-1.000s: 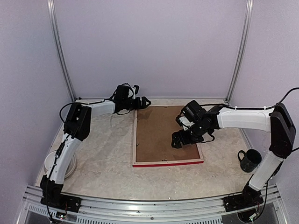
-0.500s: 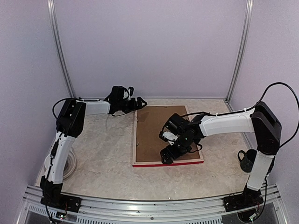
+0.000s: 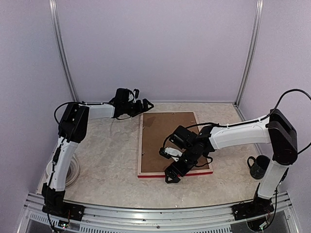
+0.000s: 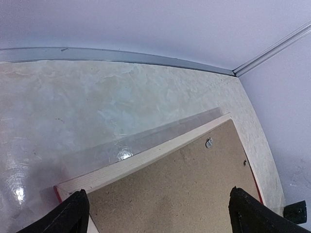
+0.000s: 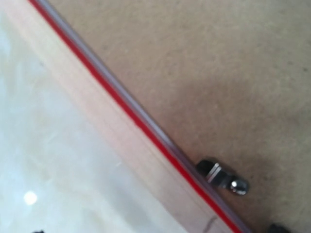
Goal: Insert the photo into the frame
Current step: Place the photo frame at the center of the board.
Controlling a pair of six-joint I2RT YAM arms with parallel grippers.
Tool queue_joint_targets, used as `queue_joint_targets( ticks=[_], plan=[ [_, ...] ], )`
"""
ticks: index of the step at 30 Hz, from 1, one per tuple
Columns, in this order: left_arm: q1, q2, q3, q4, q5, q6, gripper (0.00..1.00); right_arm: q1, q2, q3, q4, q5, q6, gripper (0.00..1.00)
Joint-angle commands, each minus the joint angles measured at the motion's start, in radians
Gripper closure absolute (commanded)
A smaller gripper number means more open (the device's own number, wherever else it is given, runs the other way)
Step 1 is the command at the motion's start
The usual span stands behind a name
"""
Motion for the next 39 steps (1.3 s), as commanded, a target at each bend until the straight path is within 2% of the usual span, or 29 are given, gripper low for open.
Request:
queue_joint_targets(
  ticks=[1, 7, 11, 18, 23, 26, 29, 39],
  plan=[
    [0.002, -0.045, 0.048, 0.043, 0.057, -0.022, 0.01, 0.038, -0.042, -0.038, -0.039, -0.101, -0.036, 0.01],
    [-0.011, -0.05, 0.067, 0.054, 0.096, -0.002, 0.01, 0.06, -0.068, -0.053, -0.028, -0.188, -0.048, 0.01],
    [-0.026, -0.029, 0.118, 0.019, 0.13, 0.051, 0.01, 0.085, -0.081, -0.049, -0.041, -0.187, -0.055, 0.01],
    [-0.059, 0.053, 0.234, -0.133, 0.169, 0.197, 0.03, 0.079, -0.171, 0.001, -0.101, 0.039, -0.002, 0.01],
    [-0.059, 0.097, 0.245, -0.213, 0.127, 0.238, 0.06, 0.032, -0.248, 0.078, -0.138, 0.195, 0.037, 0.01],
    [-0.053, 0.143, 0.315, -0.302, 0.102, 0.257, 0.07, -0.013, -0.266, 0.118, -0.161, 0.265, 0.047, 0.01],
    [-0.044, 0.185, 0.368, -0.38, 0.088, 0.266, 0.1, -0.048, -0.276, 0.136, -0.154, 0.278, 0.042, 0.01],
    [-0.043, 0.162, 0.364, -0.546, 0.047, 0.382, 0.11, -0.184, -0.257, 0.182, -0.113, 0.315, -0.008, 0.01]
  ],
)
